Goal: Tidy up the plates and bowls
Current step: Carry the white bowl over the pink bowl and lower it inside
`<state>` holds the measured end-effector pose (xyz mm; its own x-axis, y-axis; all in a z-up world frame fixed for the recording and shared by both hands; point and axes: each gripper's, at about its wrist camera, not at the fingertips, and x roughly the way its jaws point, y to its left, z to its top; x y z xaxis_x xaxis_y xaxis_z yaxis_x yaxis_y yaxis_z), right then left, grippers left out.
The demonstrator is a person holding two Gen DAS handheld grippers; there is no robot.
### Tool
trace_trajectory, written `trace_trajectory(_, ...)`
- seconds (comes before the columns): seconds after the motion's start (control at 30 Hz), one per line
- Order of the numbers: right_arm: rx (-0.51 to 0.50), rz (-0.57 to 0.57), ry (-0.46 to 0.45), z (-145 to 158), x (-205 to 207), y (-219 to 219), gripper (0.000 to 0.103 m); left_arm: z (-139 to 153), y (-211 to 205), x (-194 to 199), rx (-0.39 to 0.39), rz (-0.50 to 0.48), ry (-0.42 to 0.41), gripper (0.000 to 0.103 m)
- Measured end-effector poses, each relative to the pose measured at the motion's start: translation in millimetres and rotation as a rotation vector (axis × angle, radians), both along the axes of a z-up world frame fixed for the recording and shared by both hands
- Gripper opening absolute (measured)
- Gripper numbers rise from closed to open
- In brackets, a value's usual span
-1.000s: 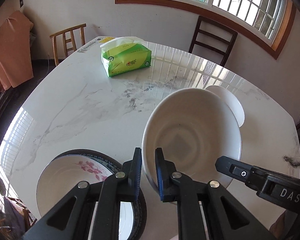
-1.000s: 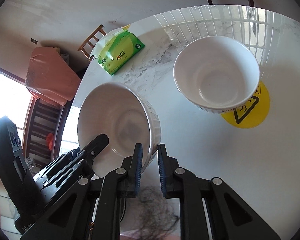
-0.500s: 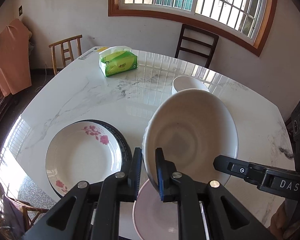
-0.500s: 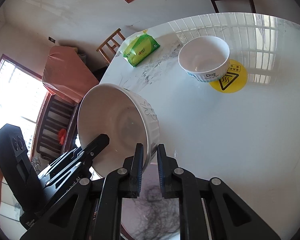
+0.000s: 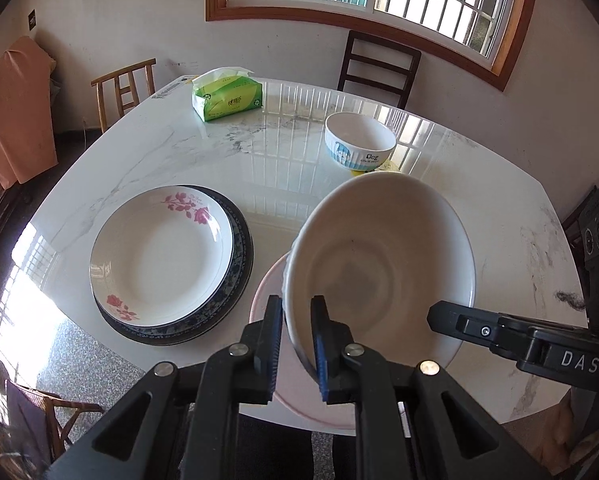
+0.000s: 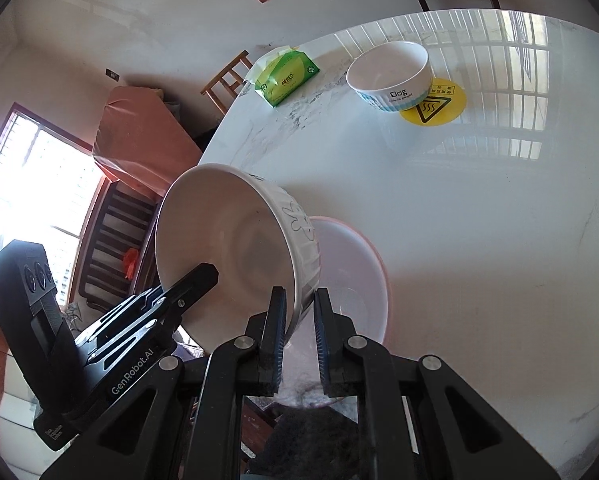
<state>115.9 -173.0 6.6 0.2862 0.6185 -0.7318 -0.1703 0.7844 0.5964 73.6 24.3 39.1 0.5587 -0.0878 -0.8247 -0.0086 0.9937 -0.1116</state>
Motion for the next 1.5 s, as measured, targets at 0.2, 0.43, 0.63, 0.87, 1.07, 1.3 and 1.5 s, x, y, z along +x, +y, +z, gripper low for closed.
trace_trajectory(0.2, -0.009, -0.004, 0.003, -6.0, -12.3, -3.9, 0.014, -9.4, -5.7, -12.8, 0.013, -0.008, 0.014, 0.015)
trace_trajectory(0.43, -0.019, -0.008, 0.012, -16.7, -18.7, -5.1, 0.014, -23.5, -8.7, -18.6, 0.0, -0.011, 0.048, 0.015)
trace_trajectory(0.63, -0.026, -0.013, 0.023, -25.5, -23.7, -8.6, 0.014, -32.5, -9.6, -18.8, -0.005, -0.014, 0.071, 0.015)
trace_trajectory(0.87, -0.034, -0.018, 0.021, -27.6, -23.6, -7.6, 0.014, -39.0, -4.9, -11.8, -0.026, -0.003, 0.098, 0.015)
trace_trajectory(1.07, -0.047, -0.016, 0.027, -27.7, -20.9, -5.7, 0.014, -43.3, -1.9, -7.8, -0.033, 0.0, 0.122, 0.015)
trace_trajectory(1.3, -0.061, -0.018, 0.035, -27.7, -19.2, -5.3, 0.014, -46.3, 0.9, -5.3, -0.03, 0.012, 0.122, 0.016)
trace_trajectory(1.5, -0.066, -0.015, 0.039, -29.3, -19.1, -3.6, 0.014, -46.9, -3.9, -4.9, 0.045, 0.002, 0.08, 0.016)
